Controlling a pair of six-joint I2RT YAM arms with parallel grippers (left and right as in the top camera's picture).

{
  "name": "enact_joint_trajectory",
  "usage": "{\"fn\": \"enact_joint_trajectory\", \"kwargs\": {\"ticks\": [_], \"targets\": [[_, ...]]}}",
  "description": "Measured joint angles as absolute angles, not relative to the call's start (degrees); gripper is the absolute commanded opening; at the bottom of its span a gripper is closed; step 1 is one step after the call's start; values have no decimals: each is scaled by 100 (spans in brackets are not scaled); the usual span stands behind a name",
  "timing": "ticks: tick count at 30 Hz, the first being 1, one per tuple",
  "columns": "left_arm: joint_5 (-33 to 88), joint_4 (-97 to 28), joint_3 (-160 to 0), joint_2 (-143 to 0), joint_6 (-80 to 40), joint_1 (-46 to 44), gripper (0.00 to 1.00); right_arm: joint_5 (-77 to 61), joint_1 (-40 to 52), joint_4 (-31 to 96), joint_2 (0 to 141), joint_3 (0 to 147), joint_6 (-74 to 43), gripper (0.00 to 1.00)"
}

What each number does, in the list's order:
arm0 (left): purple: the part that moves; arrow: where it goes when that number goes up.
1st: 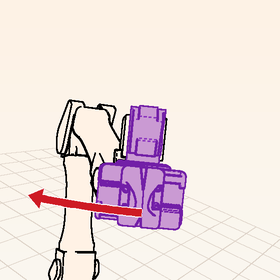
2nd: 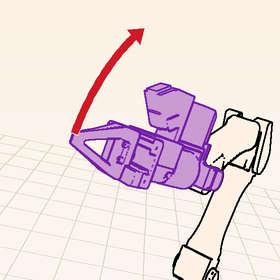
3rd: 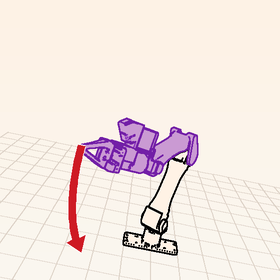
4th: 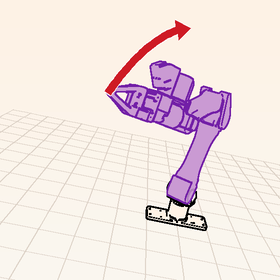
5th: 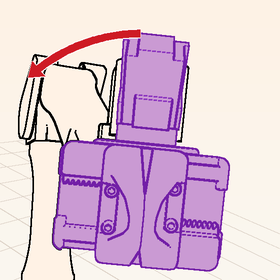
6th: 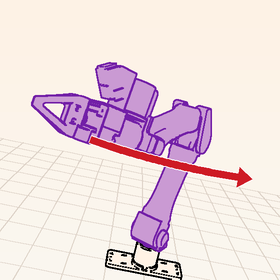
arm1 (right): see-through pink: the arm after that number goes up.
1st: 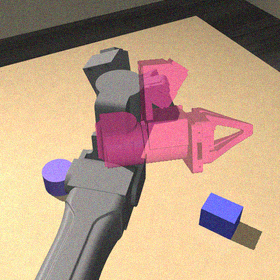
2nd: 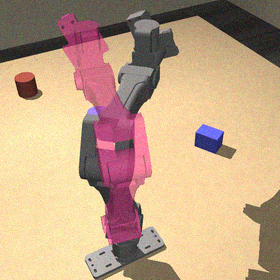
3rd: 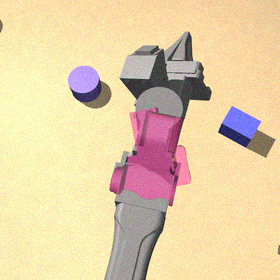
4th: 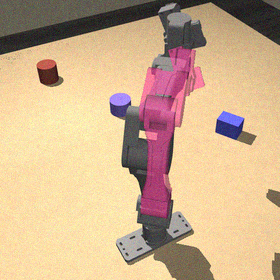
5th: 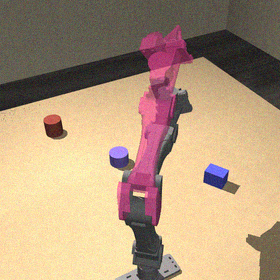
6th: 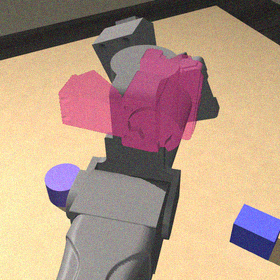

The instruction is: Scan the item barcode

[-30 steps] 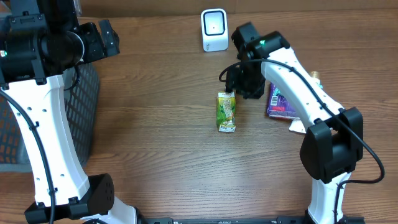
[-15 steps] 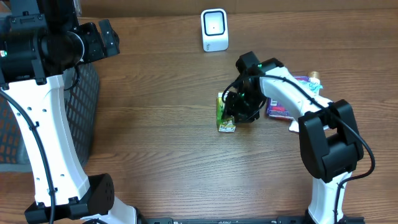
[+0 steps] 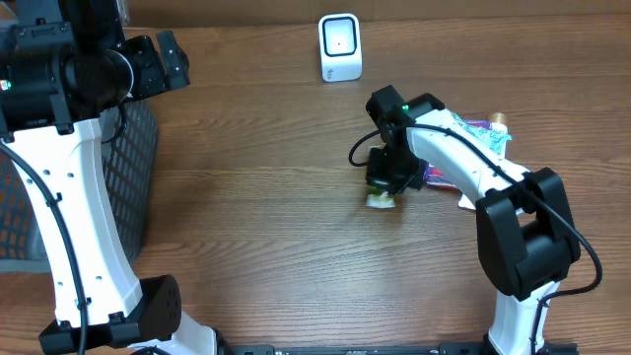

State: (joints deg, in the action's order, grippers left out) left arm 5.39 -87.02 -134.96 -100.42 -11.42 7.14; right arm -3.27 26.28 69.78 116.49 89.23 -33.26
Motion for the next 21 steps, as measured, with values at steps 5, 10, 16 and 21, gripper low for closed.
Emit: {"fn": "enact_joint_trajectory", "kwargs": {"ticks": [5,10,16,21], "targets": [[539,-8705,-13496,-10042,-1140,714,100,1535,3146,7679,11614,9378,-3695,7],[539,-8702,-13496,-10042,-1140,714,100,2832,3979,8001,11878,9408,-4077,10],[539,-8702,-13496,-10042,-1140,714,100,3787,4244,8082,12691,9476,-4206,13],[539,-8702,-13496,-10042,-1140,714,100,3940,4449,8001,12798,9483,-4195,28]]}}
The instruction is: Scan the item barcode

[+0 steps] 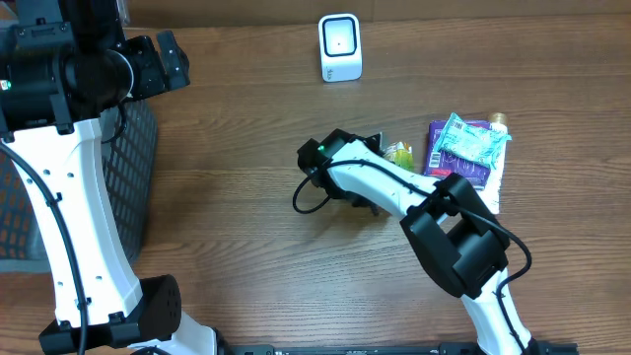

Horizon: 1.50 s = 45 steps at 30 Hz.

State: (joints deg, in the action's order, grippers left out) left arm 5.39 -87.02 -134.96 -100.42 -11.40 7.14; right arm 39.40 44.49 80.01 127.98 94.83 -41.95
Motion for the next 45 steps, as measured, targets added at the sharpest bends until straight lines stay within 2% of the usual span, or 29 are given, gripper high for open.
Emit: {"fn": "enact_joint_trajectory", "kwargs": {"ticks": [3,6,7,11,17,19,28,30,31,33,37,39,45], "targets": [[539,-8702,-13496,-10042,-1140,714,99,3885,4762,7603,12835,9483,-3988,42],[539,-8702,-13496,-10042,-1140,714,100,3752,5111,7290,12886,9496,-3653,60],[539,-8702,-13496,-10042,-1140,714,100,3721,5216,7223,12899,9496,-3579,63],[539,-8705,-13496,-10042,-1140,714,100,3573,5478,7124,12908,9526,-3441,63],[539,-8705,-13496,-10042,-1140,714,100,3138,5203,7666,12879,10418,-3774,65],[539,-8702,-13496,-10042,-1140,714,100,2893,4984,7787,12696,10766,-3800,73],[539,-8705,-13496,-10042,-1140,714,100,1330,3236,7843,11673,11128,-3315,73],[539,-8702,-13496,-10042,-1140,714,99,878,2849,7760,11695,10969,-3183,67],[539,-8705,-13496,-10042,-1140,714,99,725,2746,7736,11708,10895,-3162,66],[541,-8705,-13496,-10042,-1142,714,100,469,2596,7644,11749,10704,-3103,70],[539,-8705,-13496,-10042,-1140,714,100,333,2670,7588,11865,10318,-2978,78],[539,-8702,-13496,-10042,-1140,714,100,331,2829,7550,11878,10186,-2954,85],[539,-8702,-13496,-10042,-1140,714,100,429,3212,7172,11878,9845,-2897,88]]}}
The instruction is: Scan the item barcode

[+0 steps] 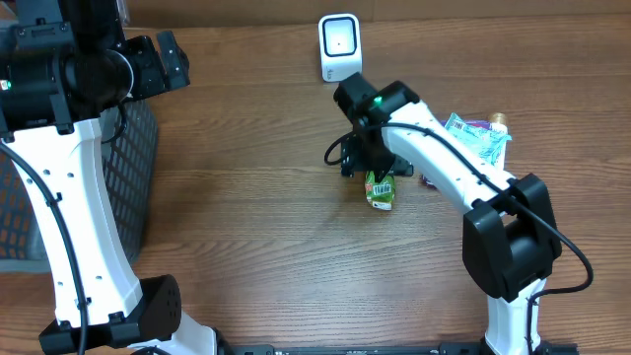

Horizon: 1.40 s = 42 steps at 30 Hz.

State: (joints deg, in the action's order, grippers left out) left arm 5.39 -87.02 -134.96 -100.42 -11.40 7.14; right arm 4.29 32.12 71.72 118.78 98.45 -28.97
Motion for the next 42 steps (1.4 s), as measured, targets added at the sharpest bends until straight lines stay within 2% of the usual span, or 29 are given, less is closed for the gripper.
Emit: {"fn": "enact_joint_trajectory", "kwargs": {"ticks": [3,9,13,19,22,25,27,29,35,42], "targets": [[539,-8702,-13496,-10042,-1140,714,100,478,3229,7116,11878,9568,-2891,80],[539,-8702,-13496,-10042,-1140,714,100,725,3229,6871,11878,9330,-2877,81],[539,-8702,-13496,-10042,-1140,714,100,851,3291,6552,11878,9183,-2869,85],[539,-8702,-13496,-10042,-1140,714,99,1227,3607,6348,11878,8792,-2912,80],[539,-8702,-13496,-10042,-1140,714,100,1341,3627,6337,11880,8766,-2965,73],[539,-8702,-13496,-10042,-1140,714,100,1422,3597,6318,11878,8766,-2974,59],[539,-8702,-13496,-10042,-1142,714,100,1422,3592,6302,11880,8766,-2969,45],[539,-8702,-13496,-10042,-1142,714,100,1444,3592,6305,11880,8766,-2993,37],[539,-8702,-13496,-10042,-1142,714,100,1549,3592,6324,11878,8766,-3000,25],[539,-8702,-13496,-10042,-1140,714,100,1529,3570,6370,11878,8788,-2995,23]]}}
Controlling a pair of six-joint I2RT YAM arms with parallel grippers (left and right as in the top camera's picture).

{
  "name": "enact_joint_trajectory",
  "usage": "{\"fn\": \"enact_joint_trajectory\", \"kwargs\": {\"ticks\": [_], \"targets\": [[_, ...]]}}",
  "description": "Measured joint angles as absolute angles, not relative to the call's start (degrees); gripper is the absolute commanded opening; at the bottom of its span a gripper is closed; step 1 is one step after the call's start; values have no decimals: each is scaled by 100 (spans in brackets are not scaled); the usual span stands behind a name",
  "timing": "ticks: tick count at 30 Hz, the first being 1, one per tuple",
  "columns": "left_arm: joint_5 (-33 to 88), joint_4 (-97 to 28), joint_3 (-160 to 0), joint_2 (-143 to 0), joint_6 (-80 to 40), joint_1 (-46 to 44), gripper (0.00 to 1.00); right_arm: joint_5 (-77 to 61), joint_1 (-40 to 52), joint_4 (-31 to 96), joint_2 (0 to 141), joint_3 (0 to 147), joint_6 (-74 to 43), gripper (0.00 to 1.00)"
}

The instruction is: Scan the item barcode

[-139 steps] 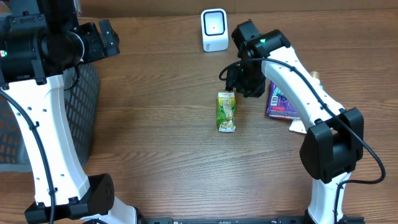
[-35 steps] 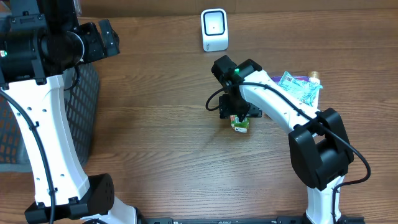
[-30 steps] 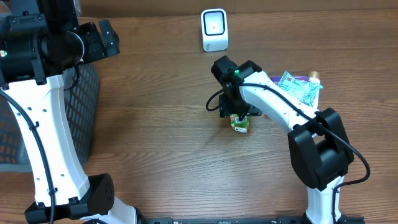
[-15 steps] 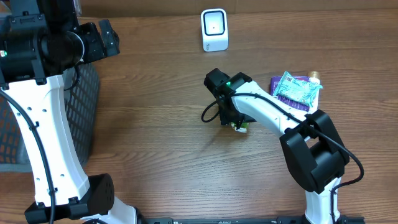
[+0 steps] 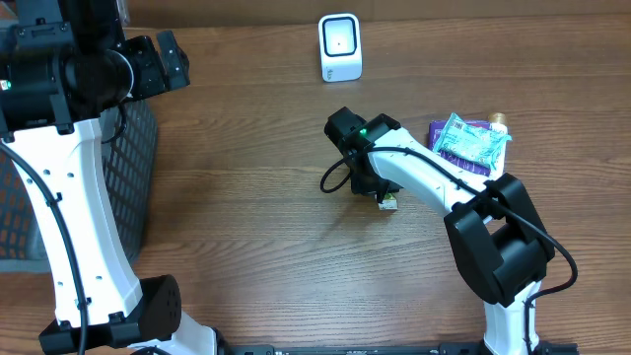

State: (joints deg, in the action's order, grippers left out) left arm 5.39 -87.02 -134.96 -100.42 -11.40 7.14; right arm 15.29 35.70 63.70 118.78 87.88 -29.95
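Observation:
The white barcode scanner (image 5: 340, 46) stands at the far edge of the table, its face toward me. My right gripper (image 5: 383, 195) hangs over the middle of the table, well in front of the scanner. It is shut on a small green packet (image 5: 389, 203), of which only a corner with a white label shows under the fingers. My left gripper (image 5: 163, 61) is held high at the far left, open and holding nothing.
A teal packet (image 5: 471, 143) lies on a purple packet (image 5: 446, 133) with a white item under them at the right. A black mesh basket (image 5: 133, 187) stands at the left, behind the left arm's white links.
My right gripper has moved back from the scanner toward the near side, a little to the left. Less of the green packet shows now, and its barcode label no longer faces up.
My right gripper first held the green packet just left of the pile of packets. It was then swung further left with the packet by its wrist, then closer to the scanner with the barcode label showing. Now it hangs lower in the middle.

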Motion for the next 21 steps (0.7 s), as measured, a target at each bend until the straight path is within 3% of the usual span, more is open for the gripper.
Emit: {"fn": "enact_joint_trajectory", "kwargs": {"ticks": [2,4,11,17,19,21], "targets": [[539,-8705,-13496,-10042,-1140,714,99,1472,3564,6434,11878,8833,-3000,33],[539,-8702,-13496,-10042,-1140,714,100,1328,3562,6576,11889,8947,-3004,57],[539,-8705,-13496,-10042,-1142,714,100,1090,3562,7312,11913,9902,-2980,73],[539,-8705,-13496,-10042,-1140,714,100,1070,3476,7133,11913,10162,-2847,70],[539,-8705,-13496,-10042,-1140,714,100,1074,3367,7054,11913,10162,-2803,62],[539,-8702,-13496,-10042,-1140,714,99,1074,3205,7046,11913,10162,-2773,47]]}}
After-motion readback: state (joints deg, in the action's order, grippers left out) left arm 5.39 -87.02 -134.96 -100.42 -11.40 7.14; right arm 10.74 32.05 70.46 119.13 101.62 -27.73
